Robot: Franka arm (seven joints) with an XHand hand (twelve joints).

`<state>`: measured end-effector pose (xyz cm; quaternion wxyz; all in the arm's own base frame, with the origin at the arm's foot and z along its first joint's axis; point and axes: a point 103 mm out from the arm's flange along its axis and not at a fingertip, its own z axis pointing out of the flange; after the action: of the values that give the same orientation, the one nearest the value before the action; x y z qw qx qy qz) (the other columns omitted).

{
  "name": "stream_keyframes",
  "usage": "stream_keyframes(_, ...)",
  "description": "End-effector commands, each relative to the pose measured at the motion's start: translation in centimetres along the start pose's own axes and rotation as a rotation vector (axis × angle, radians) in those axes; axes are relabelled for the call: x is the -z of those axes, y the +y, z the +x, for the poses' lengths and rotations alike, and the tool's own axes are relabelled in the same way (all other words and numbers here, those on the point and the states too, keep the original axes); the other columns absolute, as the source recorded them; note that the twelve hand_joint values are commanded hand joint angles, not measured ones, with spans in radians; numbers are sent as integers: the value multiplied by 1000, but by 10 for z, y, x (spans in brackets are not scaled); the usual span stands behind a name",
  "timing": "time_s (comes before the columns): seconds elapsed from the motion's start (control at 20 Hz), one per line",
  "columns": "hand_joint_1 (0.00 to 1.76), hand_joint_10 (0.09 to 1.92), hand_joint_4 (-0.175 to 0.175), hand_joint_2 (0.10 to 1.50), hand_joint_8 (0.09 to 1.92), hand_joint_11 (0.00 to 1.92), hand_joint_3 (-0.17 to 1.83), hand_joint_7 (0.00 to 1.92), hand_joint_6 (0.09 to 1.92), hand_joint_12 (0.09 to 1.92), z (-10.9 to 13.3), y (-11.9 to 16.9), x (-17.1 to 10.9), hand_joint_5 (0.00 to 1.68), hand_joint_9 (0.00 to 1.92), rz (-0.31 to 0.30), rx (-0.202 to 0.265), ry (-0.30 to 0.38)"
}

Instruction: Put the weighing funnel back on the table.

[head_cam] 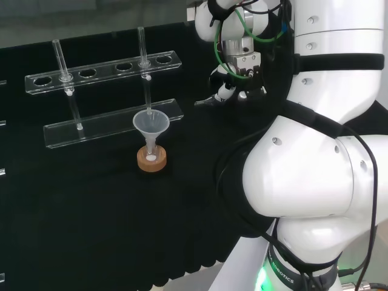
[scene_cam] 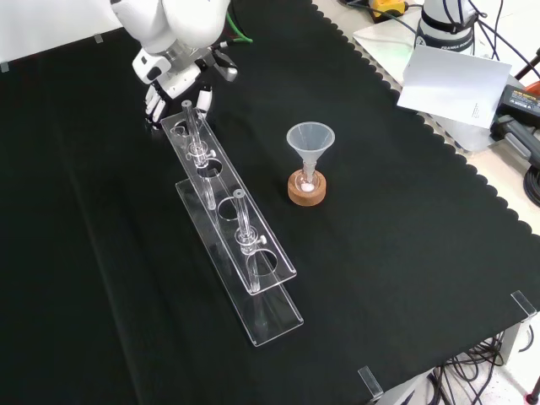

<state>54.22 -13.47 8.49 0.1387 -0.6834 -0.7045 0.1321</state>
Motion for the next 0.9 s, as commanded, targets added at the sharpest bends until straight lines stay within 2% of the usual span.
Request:
stream_keyframes(0.05,833,542,8,896,633,347,102,220,198,1311,4,-20,12,402,486,-8,-13,-29)
stream_keyframes(0.25,814,581,7,873,629,312,134,203,150,1325,6,-35,25,396,448,-34,-17,-34)
stream_keyframes(0.5,808,608,7,771,629,307,348,205,87,1336,8,-61,43,428,442,-60,-38,-44)
stream_keyframes(0.9,806,616,6,746,640,336,391,237,87,1336,18,-110,65,436,471,-96,-64,-52)
